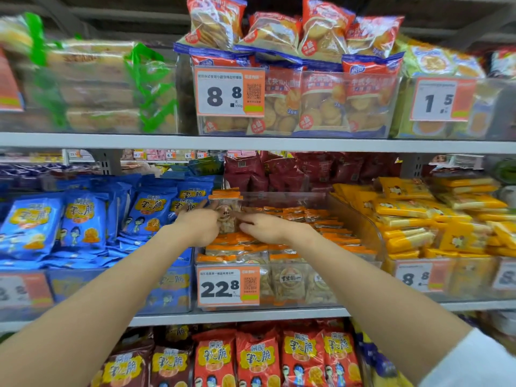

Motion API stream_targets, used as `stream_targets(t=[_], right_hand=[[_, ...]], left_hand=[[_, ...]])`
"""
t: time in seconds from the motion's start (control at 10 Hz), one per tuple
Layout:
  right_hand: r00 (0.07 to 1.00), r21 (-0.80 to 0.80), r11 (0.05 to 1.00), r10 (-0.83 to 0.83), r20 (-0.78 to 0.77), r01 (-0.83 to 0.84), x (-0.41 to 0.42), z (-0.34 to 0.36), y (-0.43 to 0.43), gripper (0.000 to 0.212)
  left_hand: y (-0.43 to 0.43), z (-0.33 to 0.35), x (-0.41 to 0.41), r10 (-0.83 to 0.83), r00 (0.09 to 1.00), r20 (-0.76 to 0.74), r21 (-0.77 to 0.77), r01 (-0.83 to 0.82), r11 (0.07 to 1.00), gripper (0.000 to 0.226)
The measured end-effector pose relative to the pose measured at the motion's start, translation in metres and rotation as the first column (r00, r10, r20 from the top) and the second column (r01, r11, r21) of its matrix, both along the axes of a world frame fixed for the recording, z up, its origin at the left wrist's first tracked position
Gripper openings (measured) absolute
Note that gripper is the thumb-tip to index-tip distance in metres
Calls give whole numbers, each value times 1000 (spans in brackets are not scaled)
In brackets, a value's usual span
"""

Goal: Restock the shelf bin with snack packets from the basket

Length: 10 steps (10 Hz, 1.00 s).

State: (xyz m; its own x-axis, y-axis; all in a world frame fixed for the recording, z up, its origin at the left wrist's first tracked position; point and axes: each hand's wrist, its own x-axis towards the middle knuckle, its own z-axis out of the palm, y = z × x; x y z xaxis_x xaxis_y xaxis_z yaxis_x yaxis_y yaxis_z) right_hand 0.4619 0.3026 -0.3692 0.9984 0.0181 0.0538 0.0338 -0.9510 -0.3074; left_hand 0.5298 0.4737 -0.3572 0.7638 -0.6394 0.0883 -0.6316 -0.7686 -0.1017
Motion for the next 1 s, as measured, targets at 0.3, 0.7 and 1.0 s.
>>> stream_targets(t=[0.3,0.7,1.0], right_hand=[[951,-213,963,-215,-222,167,-99,15,-62,78],[933,-269,937,-286,-217,225,-83,-18,-73,77],[971,-59,973,-217,97,223,-94,-8,-71,68]], left_hand=[[1,-10,-49,-384,916,-120,-175,361,916,50],[-20,-18,-40,-179,938,-297,93,215,972,59],[-3,-17,-55,-334,912,-239,-292,261,920,56]])
